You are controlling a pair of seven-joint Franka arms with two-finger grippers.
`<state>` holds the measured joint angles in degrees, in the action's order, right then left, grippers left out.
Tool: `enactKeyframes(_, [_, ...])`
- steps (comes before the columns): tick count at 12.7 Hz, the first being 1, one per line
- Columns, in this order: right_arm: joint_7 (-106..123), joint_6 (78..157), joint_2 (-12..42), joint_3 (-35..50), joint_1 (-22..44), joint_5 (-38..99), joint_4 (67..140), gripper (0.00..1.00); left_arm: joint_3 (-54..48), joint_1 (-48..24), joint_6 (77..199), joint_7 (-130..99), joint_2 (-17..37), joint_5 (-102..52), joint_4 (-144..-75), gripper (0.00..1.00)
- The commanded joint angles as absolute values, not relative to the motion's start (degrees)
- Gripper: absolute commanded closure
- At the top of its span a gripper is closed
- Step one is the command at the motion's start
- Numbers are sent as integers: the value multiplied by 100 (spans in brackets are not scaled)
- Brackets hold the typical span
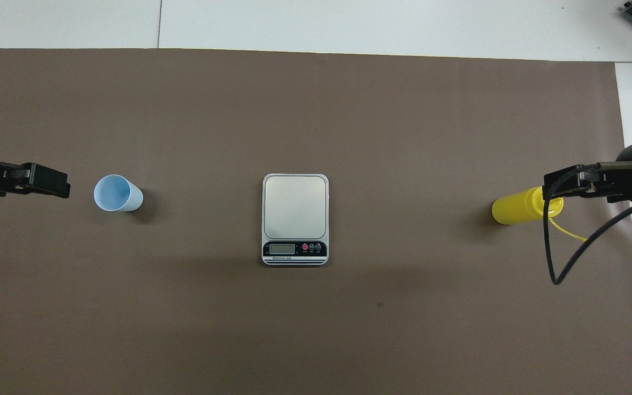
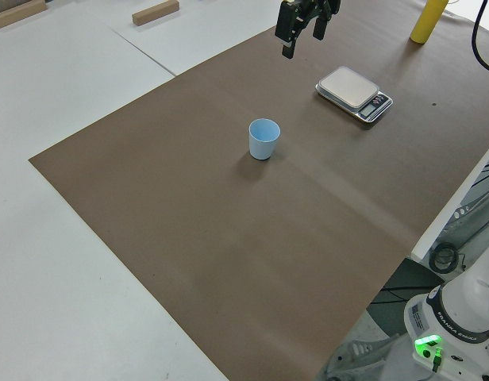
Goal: Pour seasoning into cup on scale with both arms
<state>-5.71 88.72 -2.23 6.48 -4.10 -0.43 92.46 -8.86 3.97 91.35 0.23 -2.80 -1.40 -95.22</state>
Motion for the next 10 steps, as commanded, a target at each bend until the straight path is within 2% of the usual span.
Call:
enactKeyframes(1, [-580,8921,-360,677,-483,53,9404,0,-835,377,9325,70,-387,-88,-9608,0])
enactKeyframes(7, [-580,8921,-360,677,-483,53,9404,0,-773,711,10299,70,482,-70,-9685,0])
enactKeyframes(10, [-580,8921,-360,677,-483,53,9404,0,-773,782,11106,18,554,-79,-10412,0])
